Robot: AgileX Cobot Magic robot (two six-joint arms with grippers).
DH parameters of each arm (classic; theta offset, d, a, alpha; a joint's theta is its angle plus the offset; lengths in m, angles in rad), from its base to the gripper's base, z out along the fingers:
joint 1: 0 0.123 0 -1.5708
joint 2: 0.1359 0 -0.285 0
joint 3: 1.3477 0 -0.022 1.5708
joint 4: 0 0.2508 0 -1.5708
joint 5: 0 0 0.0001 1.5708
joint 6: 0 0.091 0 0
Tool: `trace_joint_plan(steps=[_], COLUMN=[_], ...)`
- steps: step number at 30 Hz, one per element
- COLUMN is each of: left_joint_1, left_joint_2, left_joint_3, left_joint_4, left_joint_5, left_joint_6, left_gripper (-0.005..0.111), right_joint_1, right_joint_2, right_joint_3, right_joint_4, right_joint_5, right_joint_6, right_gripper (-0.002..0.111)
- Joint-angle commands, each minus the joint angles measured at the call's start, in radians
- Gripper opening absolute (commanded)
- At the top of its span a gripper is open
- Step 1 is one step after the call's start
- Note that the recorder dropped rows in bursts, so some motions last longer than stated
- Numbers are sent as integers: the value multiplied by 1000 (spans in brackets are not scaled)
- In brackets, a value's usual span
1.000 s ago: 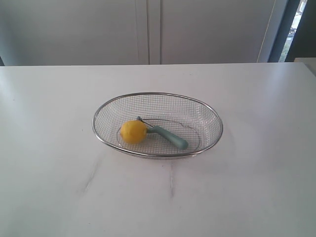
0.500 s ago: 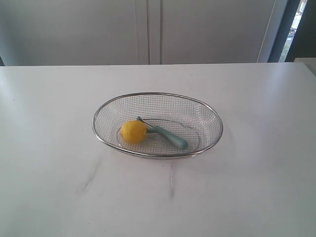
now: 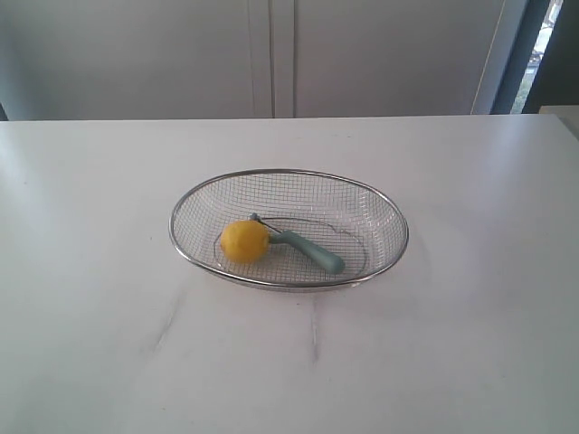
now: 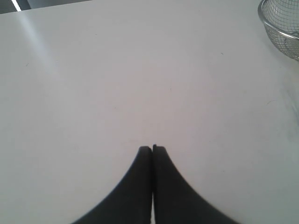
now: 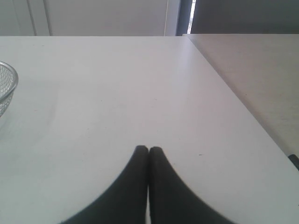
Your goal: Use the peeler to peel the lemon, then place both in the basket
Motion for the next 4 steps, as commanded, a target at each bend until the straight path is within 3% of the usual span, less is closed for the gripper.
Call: trace_joint_plan(steps=[1, 4], left_joint_1=[2, 2], left_joint_2=[-5, -5], left_joint_3=[4, 4], left_joint_4=[-3, -3], left_joint_5=[-3, -3], left_joint_6=[3, 3], left_gripper=[0, 0], right_joint_1=[-8, -8], right_joint_2=[-5, -5], right_joint_3=[5, 5], right_joint_4=[-2, -2], right_joint_5=[-2, -2], right_joint_6=[-7, -7], right_gripper=[0, 0])
